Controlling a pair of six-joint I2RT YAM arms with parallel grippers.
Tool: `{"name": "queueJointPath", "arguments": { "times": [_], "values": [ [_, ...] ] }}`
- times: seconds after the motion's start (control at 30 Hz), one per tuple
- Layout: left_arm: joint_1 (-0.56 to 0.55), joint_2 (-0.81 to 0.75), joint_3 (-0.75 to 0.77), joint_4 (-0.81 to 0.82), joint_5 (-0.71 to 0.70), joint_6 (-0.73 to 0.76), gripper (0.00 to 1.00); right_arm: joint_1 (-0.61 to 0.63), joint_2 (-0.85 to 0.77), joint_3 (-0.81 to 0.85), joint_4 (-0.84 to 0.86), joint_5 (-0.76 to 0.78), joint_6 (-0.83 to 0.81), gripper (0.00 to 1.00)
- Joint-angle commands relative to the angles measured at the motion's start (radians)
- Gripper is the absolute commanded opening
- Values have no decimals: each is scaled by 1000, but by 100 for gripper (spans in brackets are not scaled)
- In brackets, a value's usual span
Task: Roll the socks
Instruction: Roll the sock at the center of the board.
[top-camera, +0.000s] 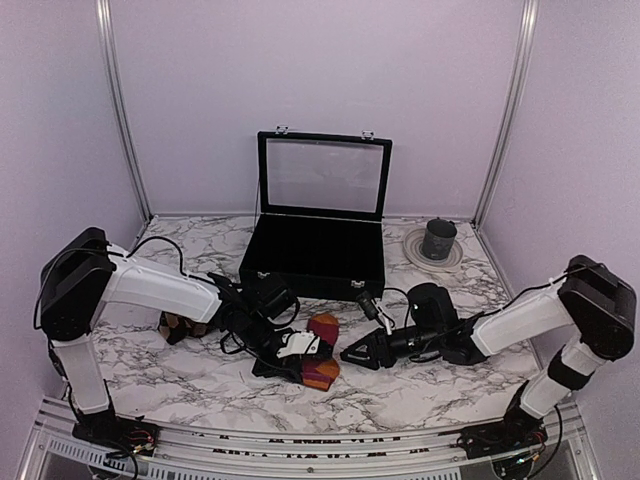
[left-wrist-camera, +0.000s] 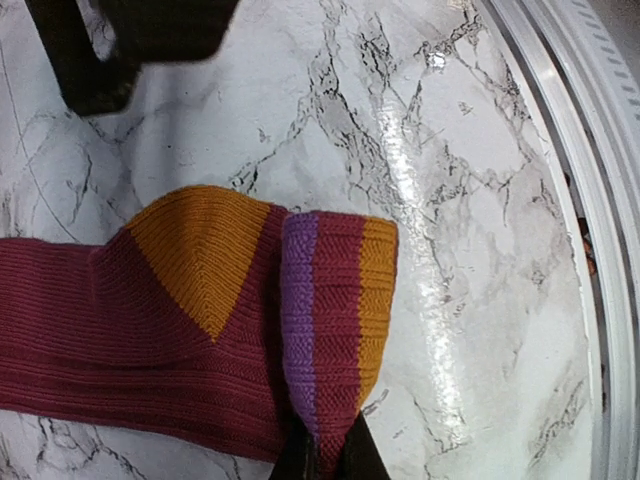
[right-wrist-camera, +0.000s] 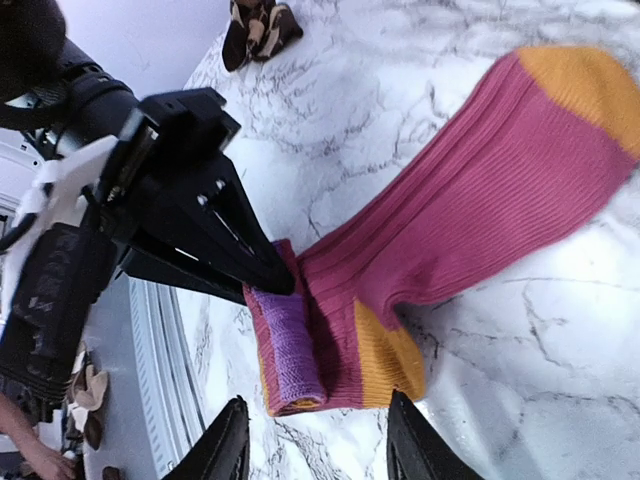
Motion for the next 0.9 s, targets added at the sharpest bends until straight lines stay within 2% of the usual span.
{"name": "queueJointPath", "arguments": {
  "times": [0.0,0.07,0.1,0.13,0.2,0.33,0.4,0.47,0.53,0.63,0.73,0.87],
  "values": [
    [35,49,83,-251,178,-86,0,19,-154,-30,-87,220,-228,53],
    [52,80,117,-305,229,-105,0,97,-223,-48,-103,365,-332,78],
    [57,98,132,-327,250,-109,0,143,-254,-58,-101,430,-402,97],
    [63,110,145,-341,264,-115,0,166,-279,-68,-94,484,-435,100],
    [69,140,175,-375,279,-124,0,178,-332,-88,-77,567,-439,100],
    [83,211,246,-439,288,-137,0,177,-393,-122,-56,783,-283,100],
    [90,236,273,-454,283,-142,0,176,-417,-187,53,678,-307,100],
    [93,254,294,-462,272,-146,0,183,-399,-224,137,540,-414,100],
    [94,274,313,-470,257,-153,0,237,-352,-205,94,524,-524,100],
    [97,319,353,-508,247,-161,0,346,-277,-181,68,588,-675,98],
    [98,362,388,-541,241,-166,0,403,-211,-180,151,574,-782,87],
    [100,385,411,-560,236,-168,0,426,-95,-80,110,538,-872,73]
  ]
}}
